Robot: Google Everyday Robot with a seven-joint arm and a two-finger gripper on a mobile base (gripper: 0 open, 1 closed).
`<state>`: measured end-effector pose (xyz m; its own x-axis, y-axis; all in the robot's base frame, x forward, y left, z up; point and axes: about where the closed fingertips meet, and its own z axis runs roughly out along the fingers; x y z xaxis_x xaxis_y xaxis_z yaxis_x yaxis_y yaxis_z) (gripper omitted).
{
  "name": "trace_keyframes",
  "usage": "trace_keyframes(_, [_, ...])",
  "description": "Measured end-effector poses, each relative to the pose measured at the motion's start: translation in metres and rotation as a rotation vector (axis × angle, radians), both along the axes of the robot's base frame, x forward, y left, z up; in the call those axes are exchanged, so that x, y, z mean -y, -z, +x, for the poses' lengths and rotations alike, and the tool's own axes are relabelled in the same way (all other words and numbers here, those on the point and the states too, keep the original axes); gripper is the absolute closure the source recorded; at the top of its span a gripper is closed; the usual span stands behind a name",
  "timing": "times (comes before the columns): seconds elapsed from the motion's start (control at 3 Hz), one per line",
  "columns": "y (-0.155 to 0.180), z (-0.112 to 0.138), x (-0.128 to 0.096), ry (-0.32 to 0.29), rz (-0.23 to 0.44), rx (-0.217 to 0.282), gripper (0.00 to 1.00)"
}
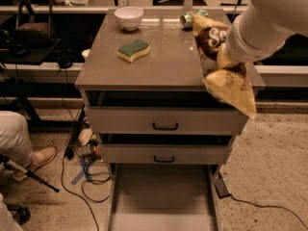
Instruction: Place brown chip bag into bottom drawer
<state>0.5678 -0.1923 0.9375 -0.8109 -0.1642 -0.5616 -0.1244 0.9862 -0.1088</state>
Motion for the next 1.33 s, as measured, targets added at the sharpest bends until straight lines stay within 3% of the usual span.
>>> trace_keyframes(0.33, [0.078, -0.073, -0.017, -0.21, -0.023, -0.164, 1.0])
trace_keyframes(0.67, [0.155, -0.127, -0.019, -0.354, -0.074, -0.334, 1.0])
trace_keyframes(1.0, [0.155, -0.127, -0.019, -0.354, -0.074, -0.334, 1.0])
trace_keyframes(1.33, [0.202, -0.122, -0.037, -0.422, -0.069, -0.386, 1.0])
